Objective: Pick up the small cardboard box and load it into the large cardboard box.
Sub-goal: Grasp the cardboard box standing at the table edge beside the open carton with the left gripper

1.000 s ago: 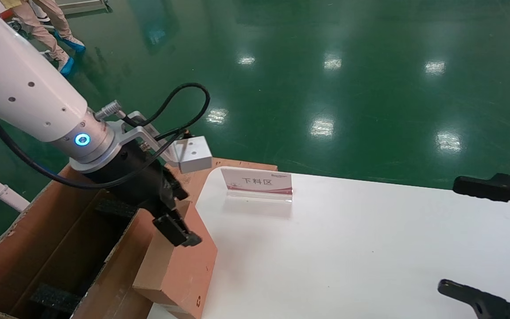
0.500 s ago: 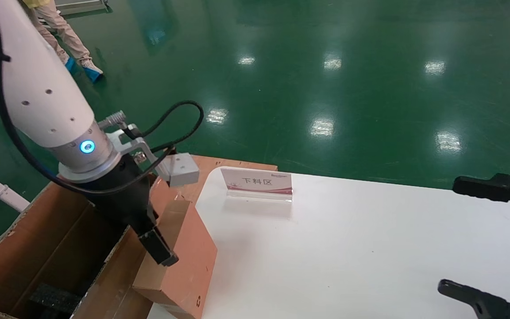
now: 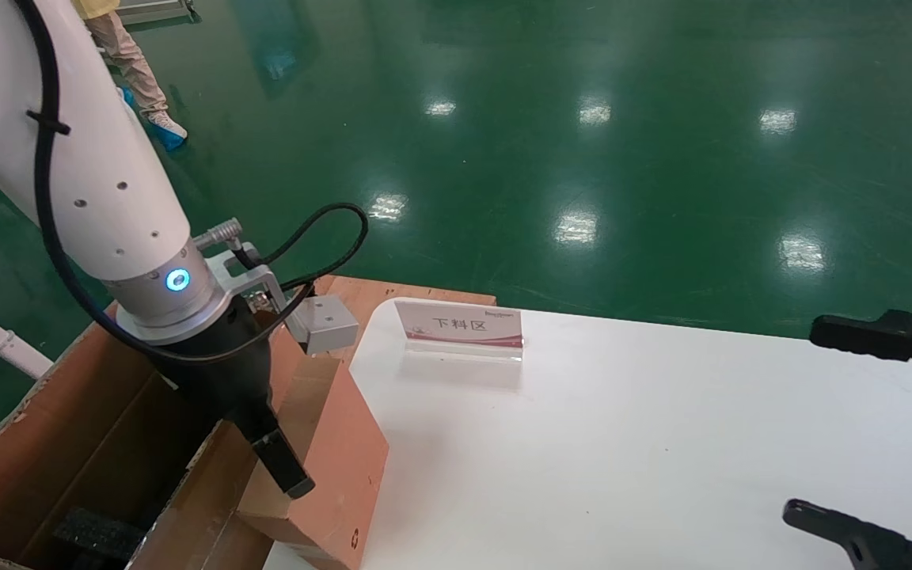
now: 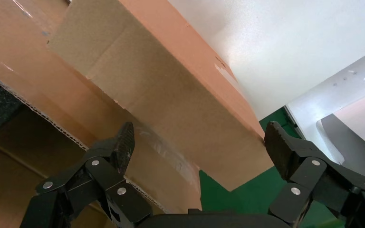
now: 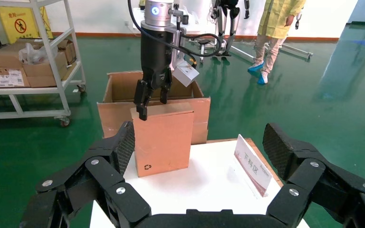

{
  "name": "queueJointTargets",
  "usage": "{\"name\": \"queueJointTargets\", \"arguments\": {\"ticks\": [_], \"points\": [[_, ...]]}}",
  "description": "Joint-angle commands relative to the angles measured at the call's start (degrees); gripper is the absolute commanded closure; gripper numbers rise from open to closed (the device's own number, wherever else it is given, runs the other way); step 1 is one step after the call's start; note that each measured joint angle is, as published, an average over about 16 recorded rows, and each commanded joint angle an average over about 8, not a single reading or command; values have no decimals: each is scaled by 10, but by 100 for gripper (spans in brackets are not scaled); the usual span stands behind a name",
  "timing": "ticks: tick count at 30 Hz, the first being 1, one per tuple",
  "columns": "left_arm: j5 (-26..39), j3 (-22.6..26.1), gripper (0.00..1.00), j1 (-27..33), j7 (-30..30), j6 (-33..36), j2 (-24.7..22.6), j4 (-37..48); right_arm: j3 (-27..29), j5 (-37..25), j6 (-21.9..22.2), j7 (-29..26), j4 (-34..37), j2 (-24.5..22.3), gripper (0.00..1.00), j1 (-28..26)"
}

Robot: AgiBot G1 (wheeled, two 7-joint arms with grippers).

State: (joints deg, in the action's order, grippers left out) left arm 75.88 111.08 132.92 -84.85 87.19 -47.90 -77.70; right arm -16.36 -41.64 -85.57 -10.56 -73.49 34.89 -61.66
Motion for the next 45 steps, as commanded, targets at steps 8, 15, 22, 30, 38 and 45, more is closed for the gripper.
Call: {"name": "queueJointTargets", "arguments": {"ticks": [8, 15, 22, 30, 38, 45], "points": [[8, 14, 0, -17, -14, -33, 1, 1, 0, 0, 0, 0, 0, 0, 0, 0], [34, 23, 0, -31, -25, -58, -1, 0, -1, 0, 0, 0, 0, 0, 0, 0], [45, 27, 25, -36, -29, -73, -2, 0, -1, 1, 0, 0, 0, 0, 0, 0], [45, 26, 100, -36, -29, -71, -1, 0, -1, 1, 1, 0, 0, 0, 98, 0], [44, 25, 100, -35, -29, -68, -2, 0, -1, 1, 1, 0, 0, 0, 100, 0], [43, 25, 100, -34, -29, -66, -2, 0, -1, 1, 0, 0, 0, 0, 100, 0]]}}
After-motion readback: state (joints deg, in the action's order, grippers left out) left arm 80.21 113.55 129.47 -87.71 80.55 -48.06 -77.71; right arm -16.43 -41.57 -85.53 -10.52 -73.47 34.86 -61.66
